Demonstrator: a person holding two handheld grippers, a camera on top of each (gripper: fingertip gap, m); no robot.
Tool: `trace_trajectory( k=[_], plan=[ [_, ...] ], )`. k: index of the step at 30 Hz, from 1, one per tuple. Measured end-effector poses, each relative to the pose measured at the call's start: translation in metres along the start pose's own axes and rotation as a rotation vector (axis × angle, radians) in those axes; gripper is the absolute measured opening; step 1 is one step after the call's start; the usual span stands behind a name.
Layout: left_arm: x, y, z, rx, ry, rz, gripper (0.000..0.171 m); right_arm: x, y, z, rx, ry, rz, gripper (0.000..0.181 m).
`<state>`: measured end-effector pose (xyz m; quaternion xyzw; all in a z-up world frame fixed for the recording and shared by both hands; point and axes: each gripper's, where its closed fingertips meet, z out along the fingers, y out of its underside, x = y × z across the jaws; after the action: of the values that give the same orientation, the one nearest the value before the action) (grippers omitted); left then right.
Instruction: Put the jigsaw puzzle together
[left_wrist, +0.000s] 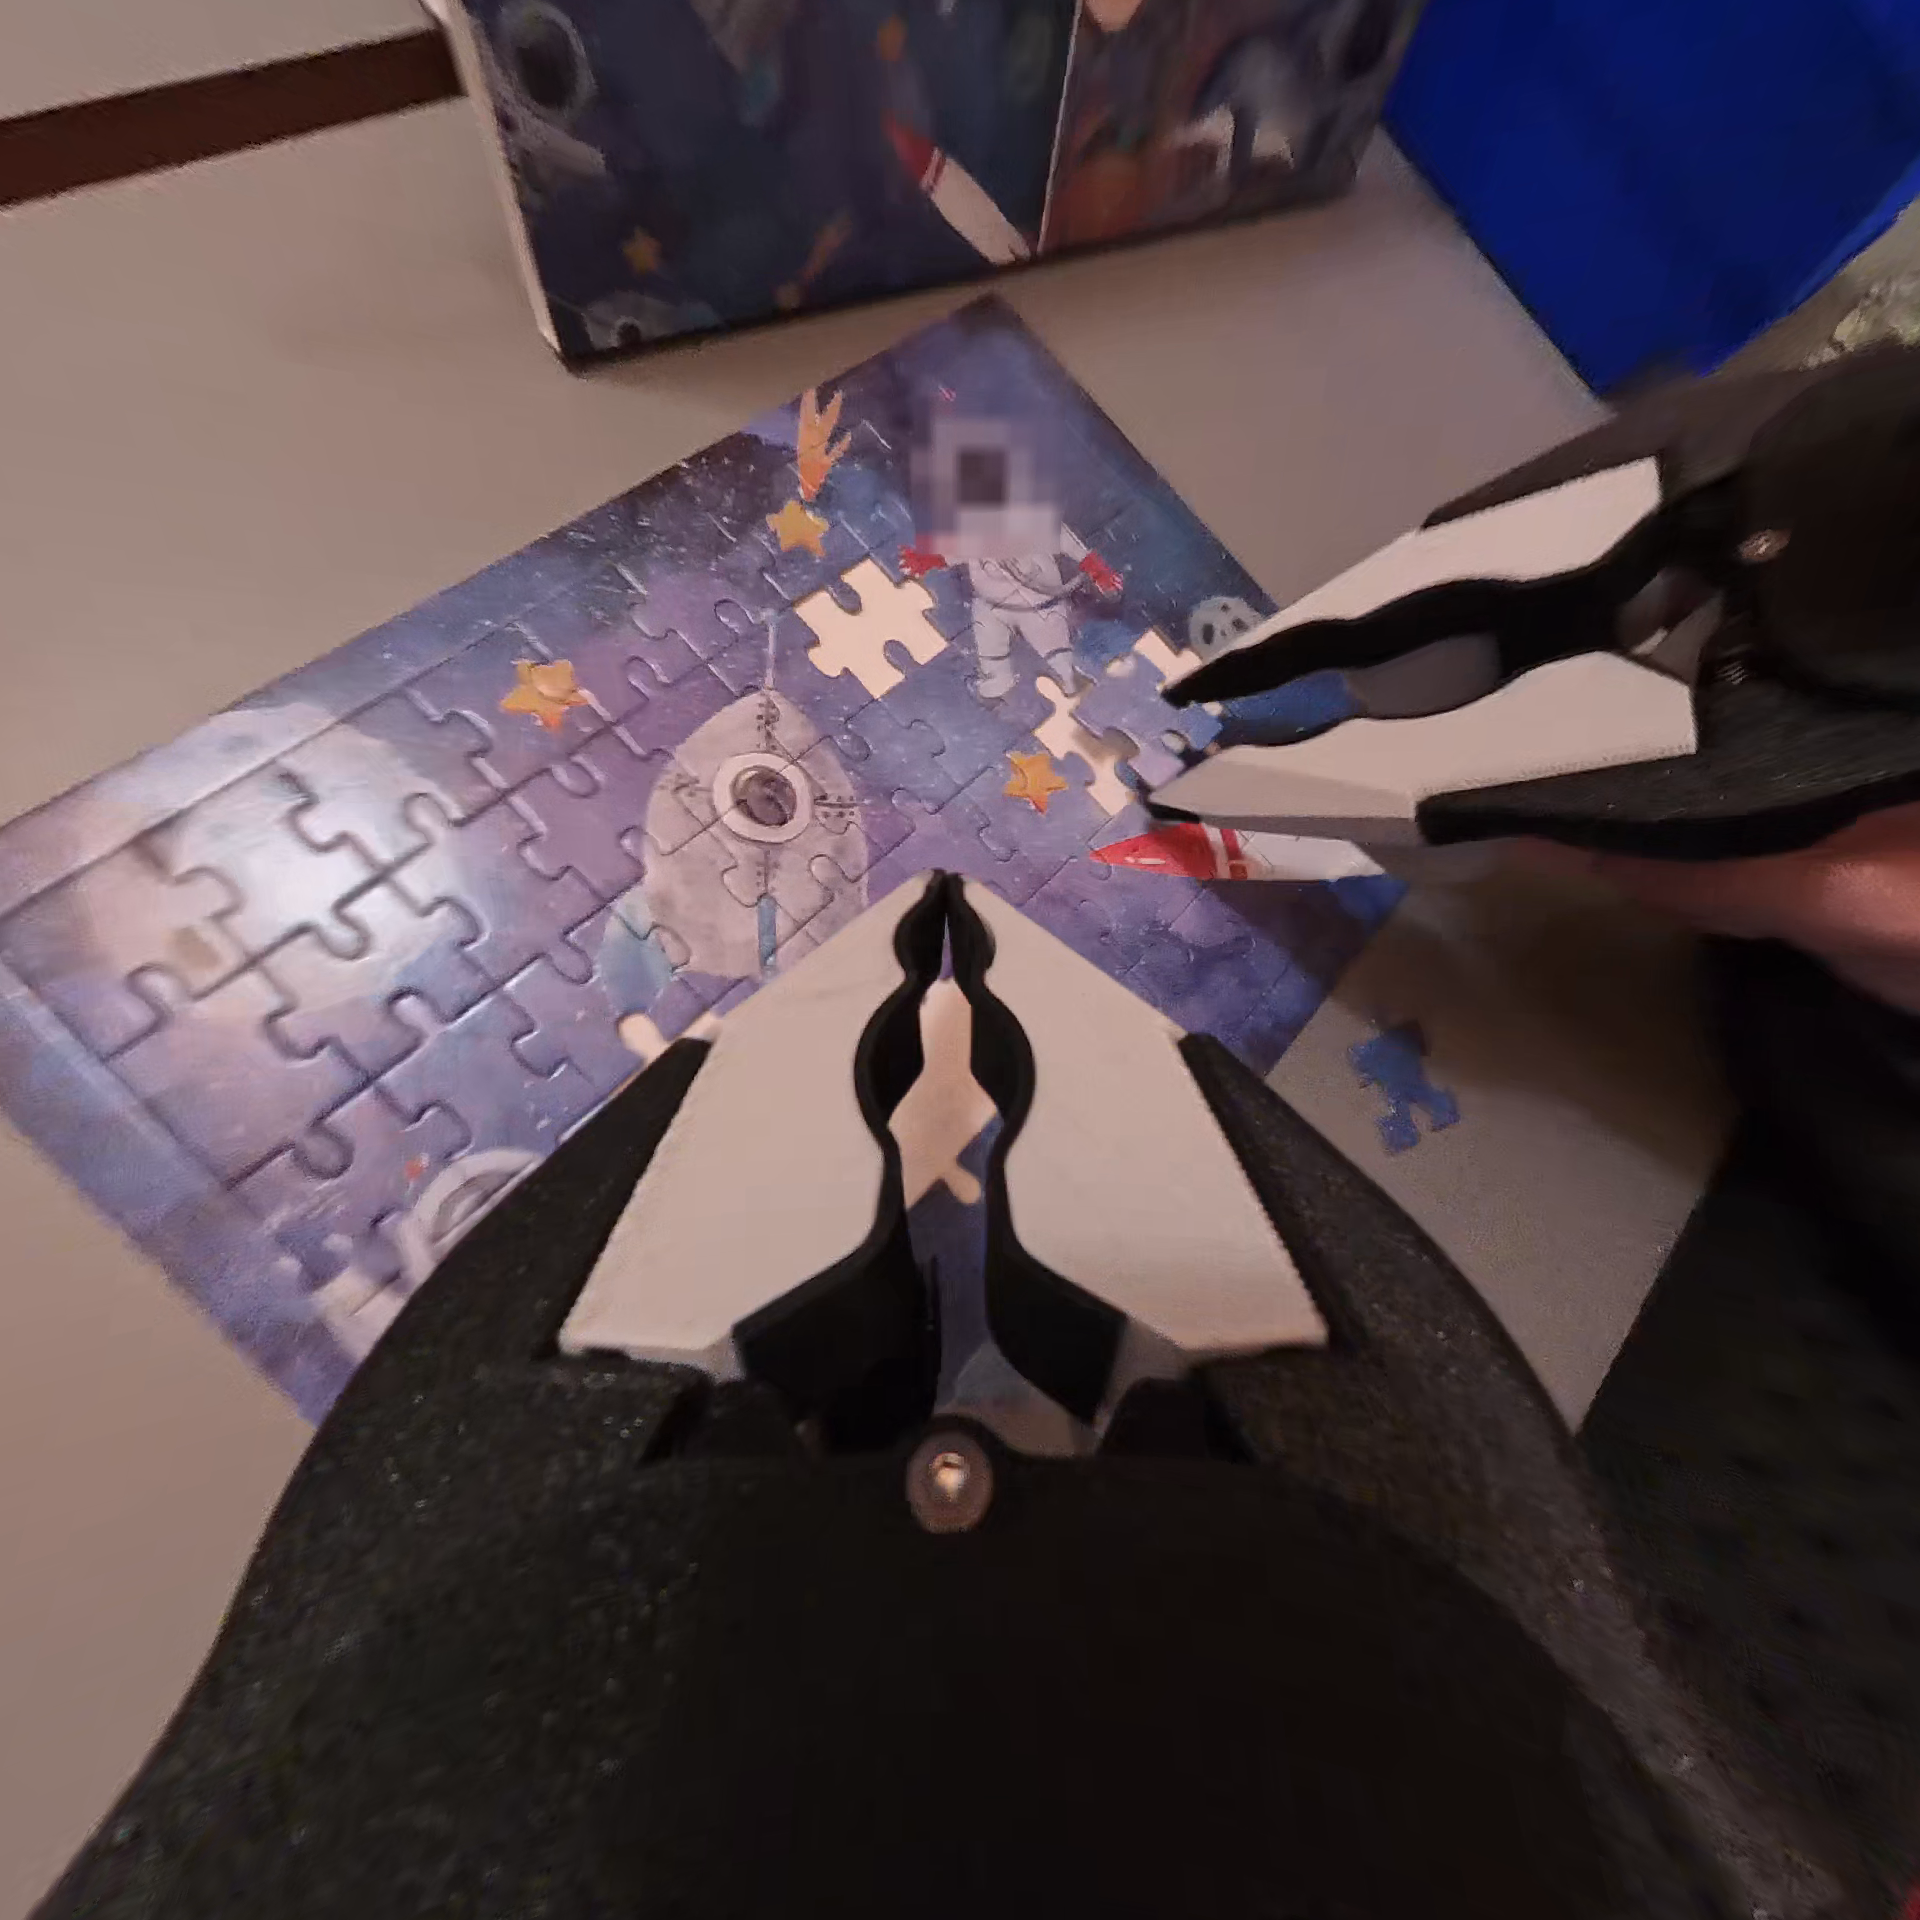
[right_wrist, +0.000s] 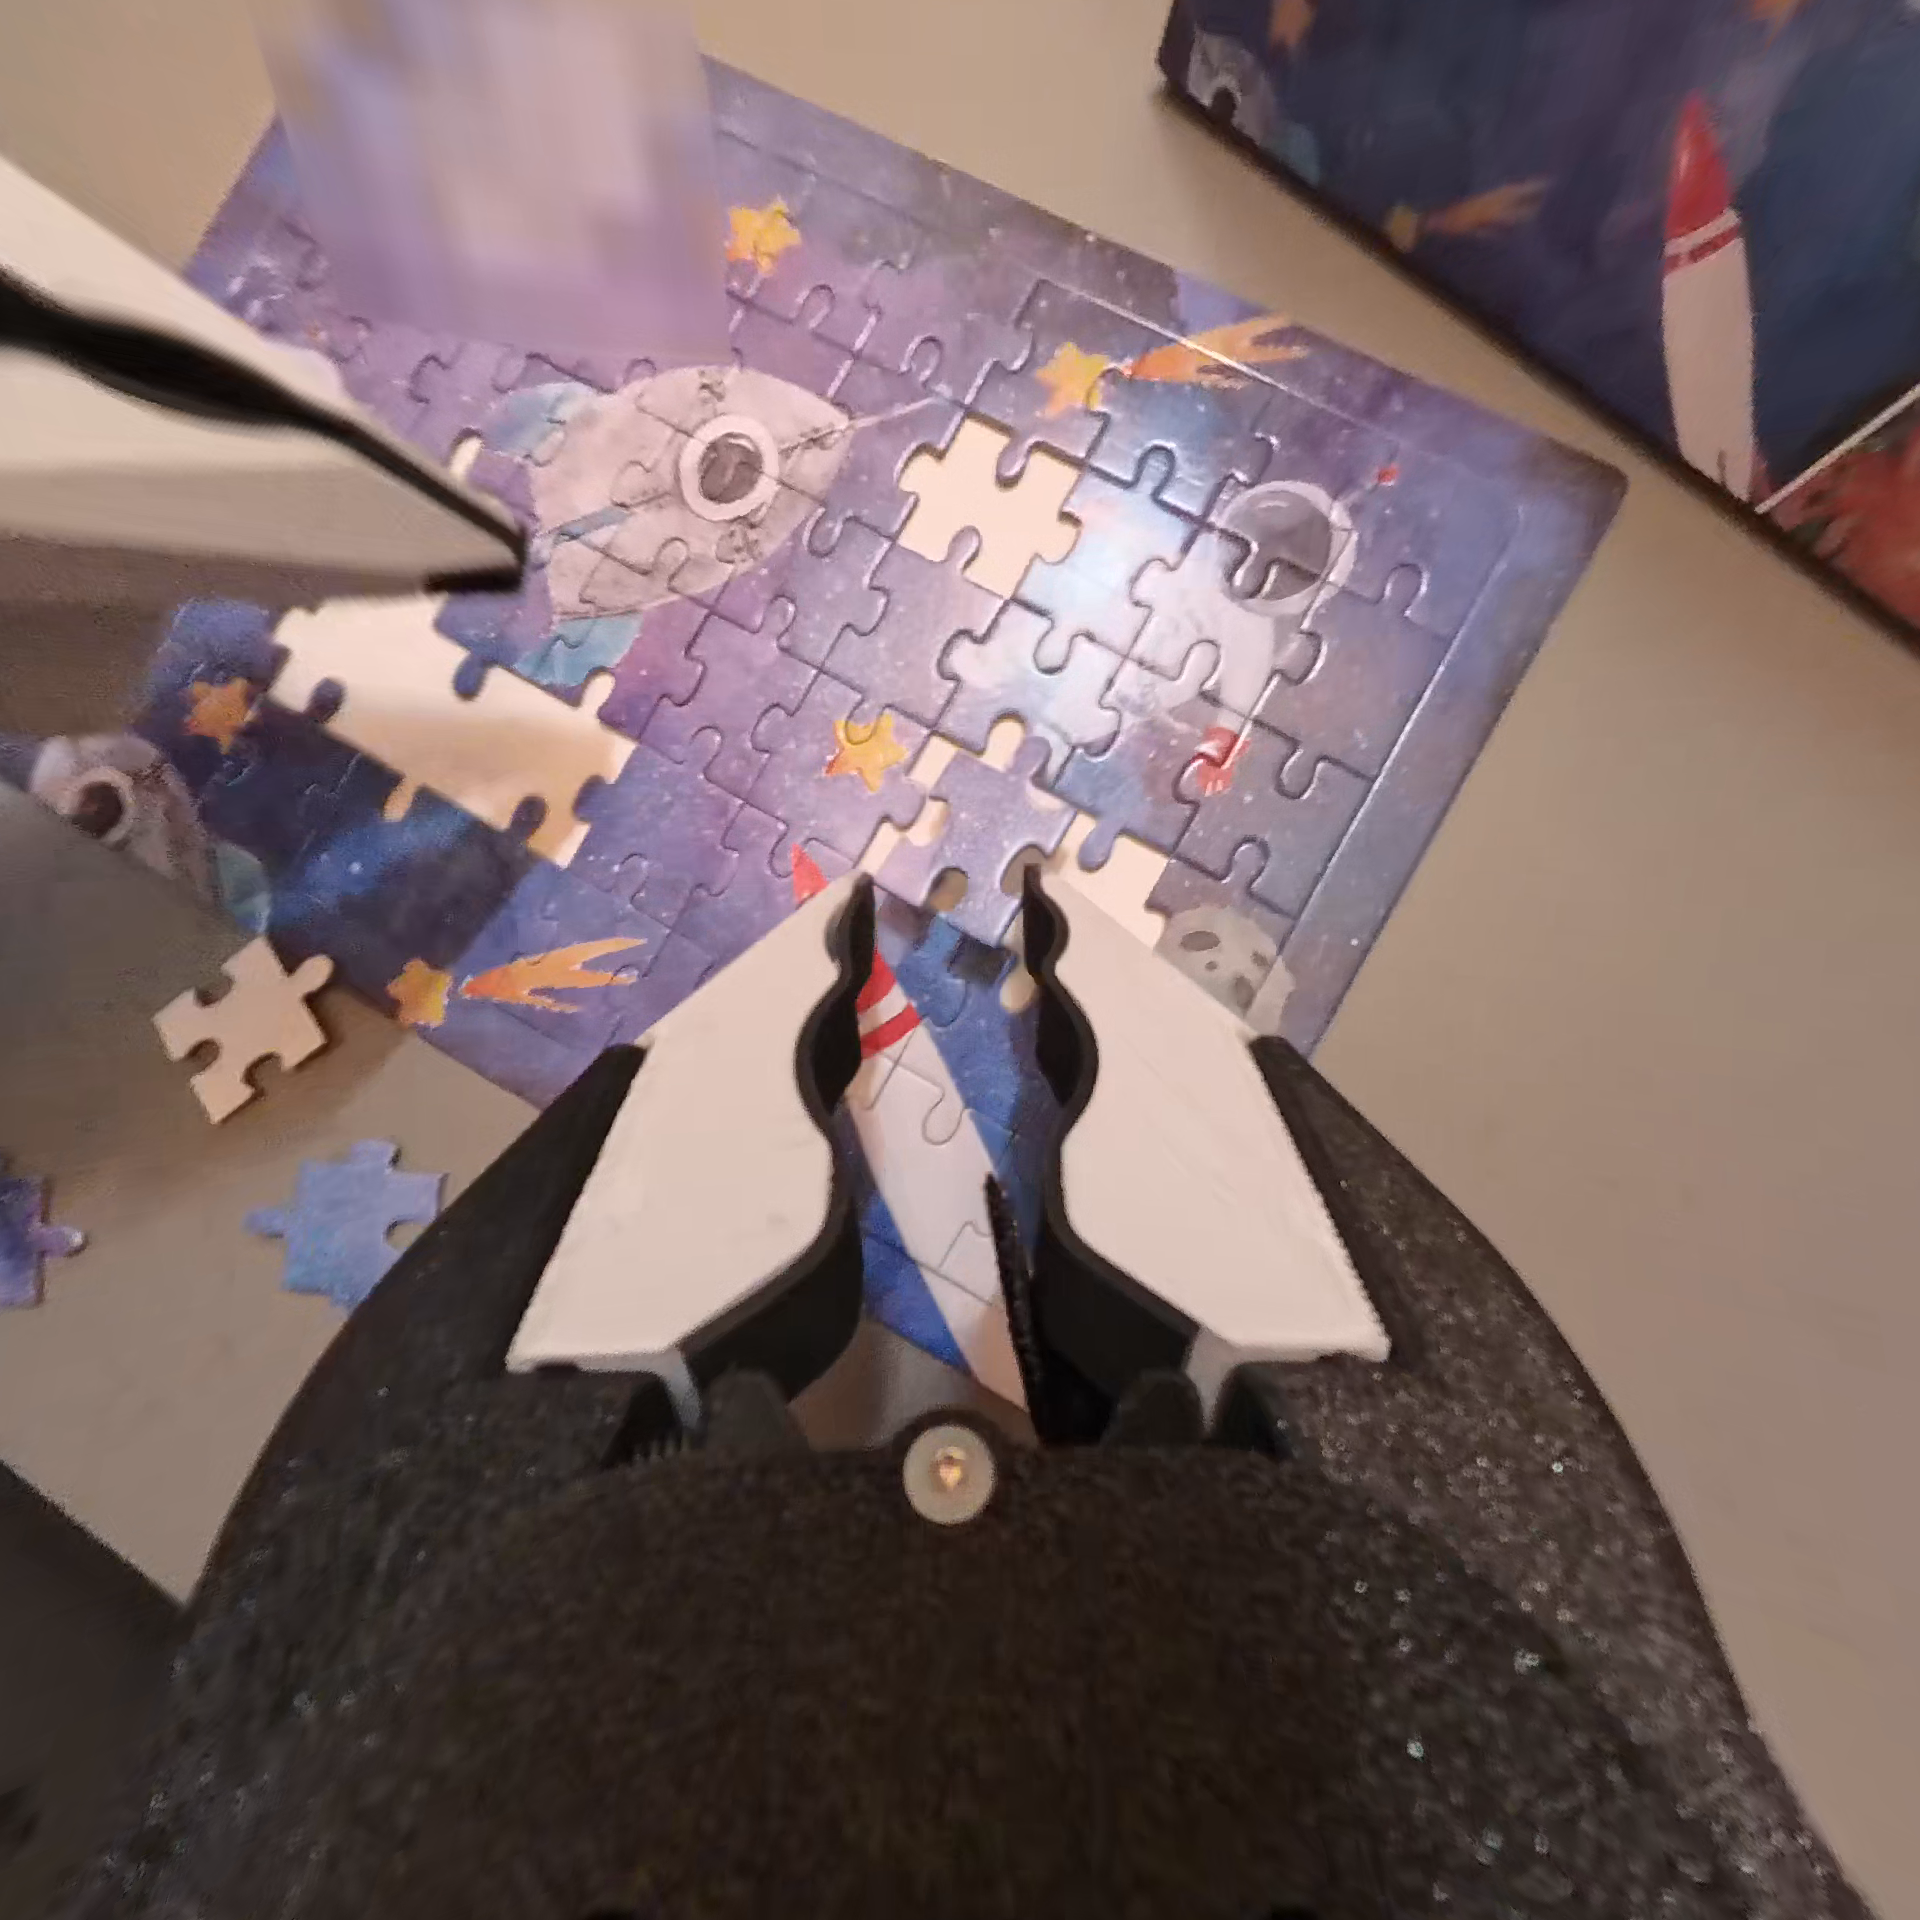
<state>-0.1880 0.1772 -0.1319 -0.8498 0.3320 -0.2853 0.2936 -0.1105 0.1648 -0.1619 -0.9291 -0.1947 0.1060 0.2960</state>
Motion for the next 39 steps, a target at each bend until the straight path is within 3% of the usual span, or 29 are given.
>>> trace_trajectory(
  k=[6,19,22,26,28,35,39],
  plan=[
    [0.013,0.020,0.028,-0.074,0.024,0.028,0.000,-0.002,-0.002,0.005,0.002,-0.004,0.017,0.028],
    [0.016,0.026,0.032,-0.066,0.061,0.000,0.000,-0.009,-0.007,0.000,0.023,-0.044,-0.039,0.037],
    [0.016,0.027,0.032,-0.070,0.055,0.011,0.000,-0.004,-0.015,-0.002,0.055,-0.015,-0.100,0.016],
    [0.016,0.027,0.032,-0.074,0.031,0.047,0.000,0.014,-0.014,0.012,0.035,0.069,-0.166,0.007],
    [0.016,0.027,0.032,-0.075,0.030,0.049,0.000,0.009,-0.015,0.015,0.042,0.034,-0.172,0.000],
    [0.016,0.027,0.033,-0.076,0.037,0.039,0.000,0.005,-0.013,0.018,0.020,0.021,-0.266,0.000],
    [0.016,0.027,0.033,-0.076,0.039,0.038,0.000,0.006,-0.021,0.011,0.055,0.001,-0.232,0.000]
  ],
)
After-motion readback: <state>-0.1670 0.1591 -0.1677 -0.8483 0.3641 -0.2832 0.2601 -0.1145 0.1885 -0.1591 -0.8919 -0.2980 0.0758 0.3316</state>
